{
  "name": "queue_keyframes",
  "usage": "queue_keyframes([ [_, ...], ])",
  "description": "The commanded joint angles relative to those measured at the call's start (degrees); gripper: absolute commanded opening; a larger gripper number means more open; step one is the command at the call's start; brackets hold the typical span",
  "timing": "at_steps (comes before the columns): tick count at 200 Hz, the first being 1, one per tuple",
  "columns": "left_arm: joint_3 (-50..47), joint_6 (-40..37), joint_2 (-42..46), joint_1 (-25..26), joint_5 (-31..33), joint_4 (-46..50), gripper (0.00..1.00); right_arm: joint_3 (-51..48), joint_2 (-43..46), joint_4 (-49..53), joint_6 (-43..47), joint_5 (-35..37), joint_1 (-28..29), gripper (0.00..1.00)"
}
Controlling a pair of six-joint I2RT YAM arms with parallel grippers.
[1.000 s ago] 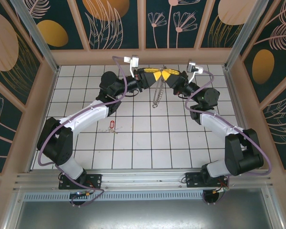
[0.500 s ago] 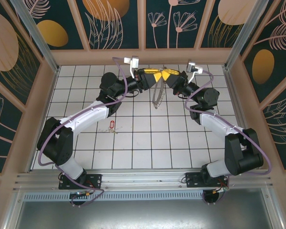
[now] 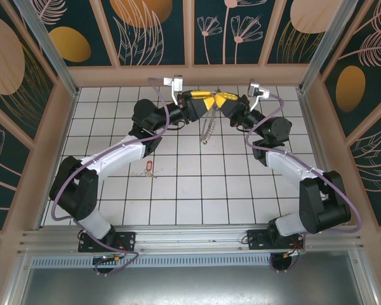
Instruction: Put the keys on the keyring
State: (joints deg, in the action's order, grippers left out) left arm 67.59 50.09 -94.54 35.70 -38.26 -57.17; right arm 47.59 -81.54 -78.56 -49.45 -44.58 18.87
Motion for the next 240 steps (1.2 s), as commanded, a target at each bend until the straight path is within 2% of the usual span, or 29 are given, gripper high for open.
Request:
queue_keyframes([
  [1,-0.18,0.61,1.2,0.33,0.23,-3.56,0.55,-0.33,0.85,-2.42,0.99,0.54,0.37,0.0],
  [33,-0.02,0.15,1.25,0.33,-0.14,-3.04,0.47,-0.36,1.03,-2.17,1.02,0.41,0.43,0.0],
  [92,1.95,-6.75,2.69,0.38,-0.96,5.04,0.39,-0.48,1.68,-1.04,1.6,-0.35,0.47,0.0],
  [124,2.37,-7.5,2.78,0.34,-1.47,6.23,0.37,-0.57,2.25,-0.33,2.23,-0.33,0.46,0.0],
  [133,2.29,-7.69,2.87,0.34,-1.47,6.28,0.39,-0.62,2.34,-0.15,2.33,-0.44,0.44,0.0],
  [144,2.28,-7.98,3.04,0.33,-1.02,6.62,0.48,-0.67,2.52,0.12,2.52,-0.43,0.42,0.0],
  [158,2.28,-8.88,3.55,0.33,-0.4,7.6,0.53,-0.85,2.91,0.59,2.85,-0.34,0.38,0.0],
  [178,2.28,-11.33,5.09,0.25,1.56,10.47,0.67,-1.02,3.56,1.46,3.5,-0.25,0.34,0.0],
  [190,2.41,-13.22,6.35,0.23,3.1,12.6,0.72,-1.09,3.99,2.1,3.75,-0.17,0.27,0.0],
  [221,2.98,-16.01,9.3,-0.3,4.77,16.44,0.78,-0.99,4.83,3.11,4.14,-0.33,0.12,0.0],
  [240,4.13,-17.27,9.88,-0.42,3.62,18.74,0.76,-0.97,5.07,3.48,4.37,-0.42,0.07,0.0],
])
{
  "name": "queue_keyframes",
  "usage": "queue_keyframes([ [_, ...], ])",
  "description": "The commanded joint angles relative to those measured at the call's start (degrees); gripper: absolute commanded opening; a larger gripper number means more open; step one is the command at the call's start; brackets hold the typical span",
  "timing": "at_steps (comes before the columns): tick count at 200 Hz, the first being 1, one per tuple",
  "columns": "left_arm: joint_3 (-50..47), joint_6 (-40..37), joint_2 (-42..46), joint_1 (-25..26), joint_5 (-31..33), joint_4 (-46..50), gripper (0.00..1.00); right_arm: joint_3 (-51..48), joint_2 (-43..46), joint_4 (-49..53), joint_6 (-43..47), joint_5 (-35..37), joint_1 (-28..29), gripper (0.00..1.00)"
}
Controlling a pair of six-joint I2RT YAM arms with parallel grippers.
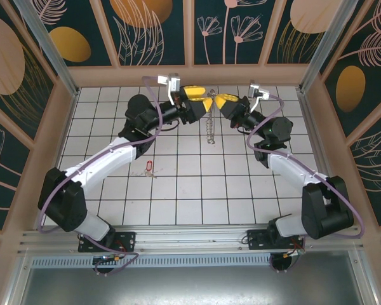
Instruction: Put the keys on the keyring
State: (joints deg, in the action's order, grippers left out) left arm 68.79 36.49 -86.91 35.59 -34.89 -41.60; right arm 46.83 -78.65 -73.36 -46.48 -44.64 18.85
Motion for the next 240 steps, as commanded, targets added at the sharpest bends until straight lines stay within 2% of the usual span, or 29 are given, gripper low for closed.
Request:
queue_keyframes([
  [1,3.01,-3.69,2.22,-0.33,0.13,3.32,0.76,-0.18,2.19,-1.66,1.39,-0.36,0.07,0.0],
  [43,5.12,-5.37,1.23,-0.35,-3.31,6.61,0.57,0.32,2.1,-1.25,1.31,-0.72,0.06,0.0],
  [54,5.12,-5.54,0.92,-0.41,-3.55,6.78,0.55,0.44,2.1,-1.12,1.43,-0.76,0.05,0.0],
  [177,3.98,-4.78,-0.89,-1.58,-4.1,6.0,0.55,0.39,2.28,0.46,2.02,-0.85,-0.02,0.0],
  [240,2.07,-1.5,-0.68,-2.15,-5.69,1.75,0.51,-0.22,3.32,1.33,2.47,-0.32,-0.12,0.0],
])
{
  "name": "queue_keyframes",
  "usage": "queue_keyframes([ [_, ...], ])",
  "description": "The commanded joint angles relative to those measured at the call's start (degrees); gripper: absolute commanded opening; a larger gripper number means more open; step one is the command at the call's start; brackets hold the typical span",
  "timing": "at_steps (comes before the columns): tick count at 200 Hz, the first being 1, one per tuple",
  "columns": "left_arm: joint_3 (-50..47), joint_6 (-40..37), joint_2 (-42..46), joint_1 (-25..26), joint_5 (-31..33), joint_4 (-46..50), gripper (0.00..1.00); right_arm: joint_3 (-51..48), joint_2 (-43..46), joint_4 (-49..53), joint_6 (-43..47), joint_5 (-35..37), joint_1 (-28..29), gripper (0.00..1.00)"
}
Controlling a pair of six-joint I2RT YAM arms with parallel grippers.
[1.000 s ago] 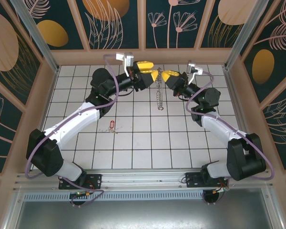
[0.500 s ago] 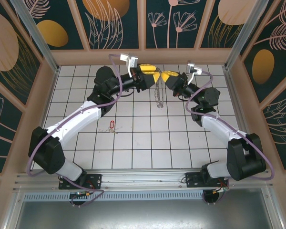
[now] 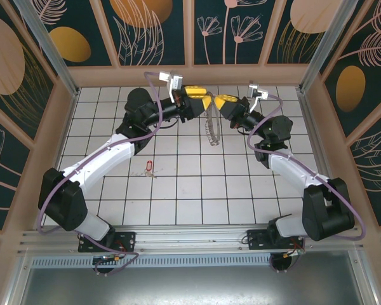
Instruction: Put the keys on the keyring
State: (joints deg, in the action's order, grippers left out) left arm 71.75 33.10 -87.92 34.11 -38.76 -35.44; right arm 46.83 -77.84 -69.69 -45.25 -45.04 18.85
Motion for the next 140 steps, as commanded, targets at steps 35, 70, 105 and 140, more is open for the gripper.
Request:
queue_keyframes([
  [35,-1.34,3.28,-0.08,-0.93,-2.84,-6.17,0.48,-0.59,2.8,-2.29,1.23,0.18,-0.14,0.0],
  [70,-1.27,4.2,-0.98,-0.91,-3.88,-7.51,0.44,-0.6,3.12,-2.59,1.06,-0.41,-0.15,0.0],
  [105,-0.64,5.48,-2.49,-0.9,-4.99,-8.46,0.41,-0.75,3.22,-2.98,0.84,-0.67,-0.16,0.0],
  [140,-0.64,6.0,-3.31,-0.89,-5.14,-9.2,0.41,-0.78,3.25,-3.18,0.71,-0.71,-0.22,0.0],
])
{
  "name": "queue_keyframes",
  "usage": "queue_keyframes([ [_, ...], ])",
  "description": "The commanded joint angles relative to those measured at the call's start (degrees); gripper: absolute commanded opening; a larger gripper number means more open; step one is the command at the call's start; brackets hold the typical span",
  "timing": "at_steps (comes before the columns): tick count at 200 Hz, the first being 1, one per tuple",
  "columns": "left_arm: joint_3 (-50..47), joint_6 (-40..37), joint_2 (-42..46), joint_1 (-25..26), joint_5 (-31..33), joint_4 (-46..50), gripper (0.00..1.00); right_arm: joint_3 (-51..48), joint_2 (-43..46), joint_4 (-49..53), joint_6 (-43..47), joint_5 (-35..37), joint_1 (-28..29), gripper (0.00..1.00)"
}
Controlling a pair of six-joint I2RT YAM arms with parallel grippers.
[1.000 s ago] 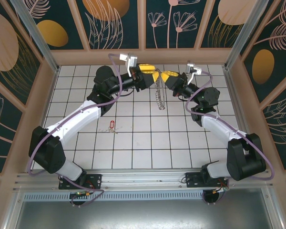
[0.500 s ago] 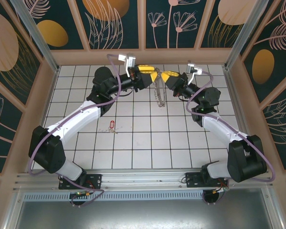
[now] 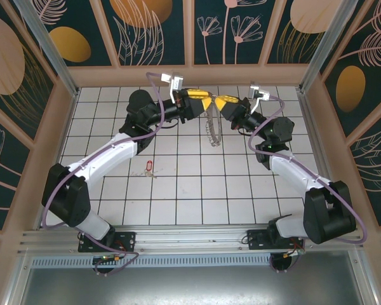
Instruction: Put the keys on the keyring
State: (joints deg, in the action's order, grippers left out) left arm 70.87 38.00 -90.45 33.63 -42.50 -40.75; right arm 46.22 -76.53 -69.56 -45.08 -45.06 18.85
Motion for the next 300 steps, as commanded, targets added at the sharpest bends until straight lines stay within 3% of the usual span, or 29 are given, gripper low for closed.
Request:
queue_keyframes([
  [1,0.23,1.11,-0.82,-0.41,-1.38,-3.89,0.41,-0.17,1.92,-3.35,0.57,-0.71,-0.22,0.0],
  [198,0.76,5.59,-3.58,-0.41,-3.94,-10.02,0.42,0.0,0.08,-4.96,-0.7,-0.76,-0.03,0.0],
  [300,1.11,7.12,-4.55,-0.41,-4.69,-12.23,0.37,0.42,-0.72,-5.01,-0.84,-1.18,0.43,0.0],
])
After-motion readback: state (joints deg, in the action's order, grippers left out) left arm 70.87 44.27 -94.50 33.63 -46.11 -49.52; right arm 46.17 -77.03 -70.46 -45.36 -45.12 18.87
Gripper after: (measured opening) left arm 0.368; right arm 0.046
